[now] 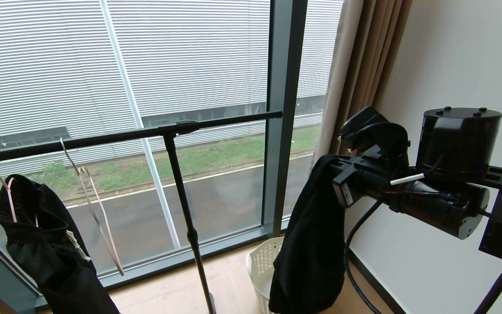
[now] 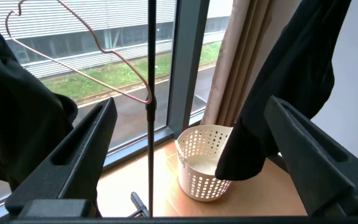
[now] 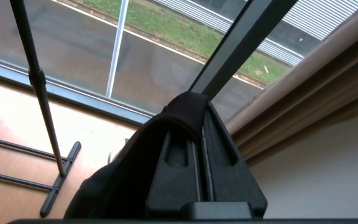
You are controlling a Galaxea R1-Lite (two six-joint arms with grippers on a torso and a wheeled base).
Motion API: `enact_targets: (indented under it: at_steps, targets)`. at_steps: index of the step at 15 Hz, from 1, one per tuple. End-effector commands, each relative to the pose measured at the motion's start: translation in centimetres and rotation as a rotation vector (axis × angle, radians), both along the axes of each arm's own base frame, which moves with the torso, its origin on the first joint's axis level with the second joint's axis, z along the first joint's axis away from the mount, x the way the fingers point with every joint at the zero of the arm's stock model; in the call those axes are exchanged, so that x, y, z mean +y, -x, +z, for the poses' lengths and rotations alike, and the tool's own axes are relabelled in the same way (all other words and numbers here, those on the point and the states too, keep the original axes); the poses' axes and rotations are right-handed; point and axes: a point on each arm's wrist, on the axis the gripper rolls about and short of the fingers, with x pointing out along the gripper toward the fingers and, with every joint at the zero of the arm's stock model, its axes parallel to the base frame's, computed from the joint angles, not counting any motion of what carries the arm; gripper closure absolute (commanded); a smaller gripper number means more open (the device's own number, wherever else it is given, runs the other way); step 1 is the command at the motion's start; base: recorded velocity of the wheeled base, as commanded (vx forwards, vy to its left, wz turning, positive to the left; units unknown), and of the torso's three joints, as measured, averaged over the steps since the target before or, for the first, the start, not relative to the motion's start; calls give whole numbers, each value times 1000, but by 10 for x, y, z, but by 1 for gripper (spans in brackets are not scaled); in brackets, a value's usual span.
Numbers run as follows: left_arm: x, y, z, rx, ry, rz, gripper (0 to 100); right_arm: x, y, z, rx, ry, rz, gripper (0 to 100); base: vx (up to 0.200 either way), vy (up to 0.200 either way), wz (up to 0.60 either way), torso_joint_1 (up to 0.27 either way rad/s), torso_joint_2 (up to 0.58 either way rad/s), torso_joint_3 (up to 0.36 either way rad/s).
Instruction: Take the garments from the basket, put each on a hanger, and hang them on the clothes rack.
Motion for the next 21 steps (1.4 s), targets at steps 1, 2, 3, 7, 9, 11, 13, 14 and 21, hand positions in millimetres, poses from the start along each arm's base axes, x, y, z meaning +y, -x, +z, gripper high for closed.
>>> enact_targets:
  at_steps: [1,2,3,7,9,11,13,14,21]
  targets:
    - [0,0,0,0,1,1,0,0,0,0,-1,-1,1,100,0,0,0,178,-359,-193]
    - [0,0,0,-1,0,1,0,0,0,0,-1,-1,1,100,0,0,0,168,-354,-193]
    - [0,0,0,2,8,0,0,0,0,0,0,0,1,100,0,0,0,173,-359,-183]
    - [0,0,1,0,11,0,0,0,0,0,-1,-1,1,100,0,0,0,161,-339,-179]
    - [0,0,1,-1,10,0,0,-1,1,0,2,1,2,100,0,0,0,171,-347,-173]
    - [0,0,1,-1,10,0,0,0,1,-1,3,2,1,100,0,0,0,161,-335,-163]
    - [0,0,1,0,13,0,0,0,1,-1,4,2,2,100,0,0,0,127,-264,-124]
    - [0,0,1,0,13,0,0,0,0,-2,5,4,1,100,0,0,0,115,-222,-115]
    - [0,0,1,4,30,-1,0,4,-6,-7,-63,19,11,100,0,0,171,51,-98,-45]
